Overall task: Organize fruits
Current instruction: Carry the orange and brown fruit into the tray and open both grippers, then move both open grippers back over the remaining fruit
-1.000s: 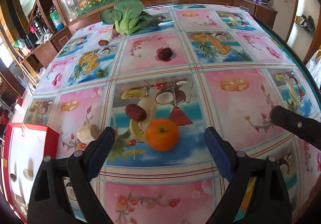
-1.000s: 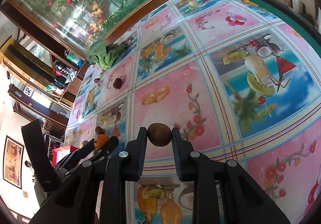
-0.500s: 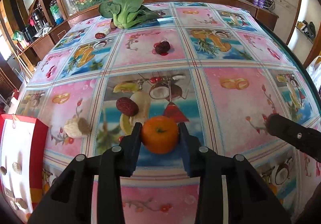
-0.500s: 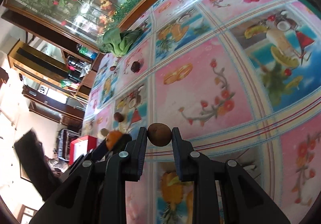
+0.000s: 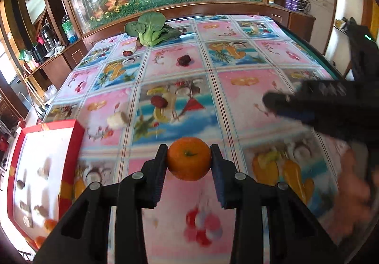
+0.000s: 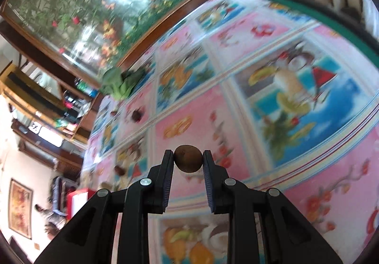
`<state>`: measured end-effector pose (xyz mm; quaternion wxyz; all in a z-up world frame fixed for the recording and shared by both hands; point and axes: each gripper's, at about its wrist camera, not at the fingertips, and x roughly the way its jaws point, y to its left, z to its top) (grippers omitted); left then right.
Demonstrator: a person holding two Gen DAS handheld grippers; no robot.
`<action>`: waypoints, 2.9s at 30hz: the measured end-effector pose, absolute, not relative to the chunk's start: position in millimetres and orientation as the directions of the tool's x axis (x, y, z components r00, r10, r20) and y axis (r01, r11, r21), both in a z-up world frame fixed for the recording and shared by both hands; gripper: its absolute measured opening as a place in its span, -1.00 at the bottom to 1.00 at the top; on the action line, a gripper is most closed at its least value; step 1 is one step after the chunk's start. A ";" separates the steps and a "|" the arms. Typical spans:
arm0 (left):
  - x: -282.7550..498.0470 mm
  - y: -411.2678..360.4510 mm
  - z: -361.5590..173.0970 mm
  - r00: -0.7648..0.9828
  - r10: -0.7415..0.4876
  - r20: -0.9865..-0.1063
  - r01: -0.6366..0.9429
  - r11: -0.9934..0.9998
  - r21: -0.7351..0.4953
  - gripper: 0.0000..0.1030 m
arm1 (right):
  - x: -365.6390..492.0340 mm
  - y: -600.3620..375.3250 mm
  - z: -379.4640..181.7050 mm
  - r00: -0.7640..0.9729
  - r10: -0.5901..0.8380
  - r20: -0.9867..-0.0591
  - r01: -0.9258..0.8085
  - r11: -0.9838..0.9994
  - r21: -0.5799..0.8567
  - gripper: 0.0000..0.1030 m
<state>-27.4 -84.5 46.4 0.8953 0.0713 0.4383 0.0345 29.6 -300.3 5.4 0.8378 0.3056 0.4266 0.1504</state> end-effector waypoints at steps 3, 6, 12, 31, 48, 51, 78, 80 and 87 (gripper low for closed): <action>-50.3 -71.5 55.6 0.619 0.108 -0.778 -0.001 0.991 0.137 -0.27 | 26.6 -299.0 9.6 0.636 0.476 -0.607 -0.004 0.789 0.615 -0.54; -80.6 -42.1 77.2 0.659 0.125 -0.742 -0.049 0.991 0.124 -0.27 | 19.4 -295.5 17.0 0.674 0.460 -0.578 -0.032 0.800 0.599 -0.54; -142.0 43.8 119.2 0.718 0.212 -0.663 -0.218 0.973 0.075 -0.27 | -15.3 -238.1 34.9 0.619 0.548 -0.562 -0.156 0.787 0.596 -0.54; -237.2 238.2 128.2 0.710 0.395 -0.583 -0.514 0.857 -0.046 -0.27 | -89.5 77.1 61.5 0.131 0.837 -0.531 -0.650 0.477 0.591 -0.55; -190.0 262.8 71.0 0.521 0.477 -0.708 -0.577 0.808 0.120 -0.26 | -91.5 127.9 21.9 0.137 0.663 -0.736 -0.761 0.546 0.350 -0.53; -181.7 262.9 64.7 0.495 0.485 -0.721 -0.582 0.801 0.139 -0.26 | -93.4 124.8 25.8 0.138 0.660 -0.738 -0.765 0.545 0.344 -0.53; -108.9 154.3 92.8 0.561 0.400 -0.724 -0.433 0.888 0.155 0.70 | 51.4 -124.6 48.5 0.353 0.702 -0.618 -0.420 0.709 0.566 -0.25; -95.3 137.8 92.5 0.582 0.371 -0.724 -0.389 0.909 0.153 0.70 | 56.5 -125.7 42.4 0.359 0.677 -0.642 -0.399 0.733 0.550 -0.25; -55.9 93.3 70.9 0.586 0.284 -0.759 -0.283 0.949 0.137 0.70 | 68.7 -118.9 22.9 0.354 0.617 -0.703 -0.395 0.780 0.486 -0.37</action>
